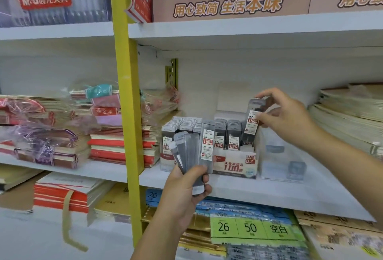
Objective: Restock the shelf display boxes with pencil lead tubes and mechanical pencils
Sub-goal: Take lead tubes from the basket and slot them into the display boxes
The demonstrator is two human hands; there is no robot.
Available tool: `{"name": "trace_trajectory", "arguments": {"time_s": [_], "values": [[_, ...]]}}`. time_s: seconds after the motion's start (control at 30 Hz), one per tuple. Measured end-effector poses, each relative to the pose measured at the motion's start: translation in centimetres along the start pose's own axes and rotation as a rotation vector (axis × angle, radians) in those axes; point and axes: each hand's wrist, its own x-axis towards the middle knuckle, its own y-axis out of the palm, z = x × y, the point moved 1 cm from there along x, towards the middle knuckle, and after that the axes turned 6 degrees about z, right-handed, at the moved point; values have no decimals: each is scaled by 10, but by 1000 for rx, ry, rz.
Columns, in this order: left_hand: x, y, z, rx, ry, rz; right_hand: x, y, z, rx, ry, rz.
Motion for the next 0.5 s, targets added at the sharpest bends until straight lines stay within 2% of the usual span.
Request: {"name": "trace_trajectory", "arguments": {"time_s": [0.2,0.3,0.5], "values": [[7,1,3,17,-4,59,11,13,-23,-284,-11,158],[8,2,4,31,-12,78,10,22,-32,-336,14,218],[8,4,8,45,-28,103,6,22,-23,-624,-22,62]]}}
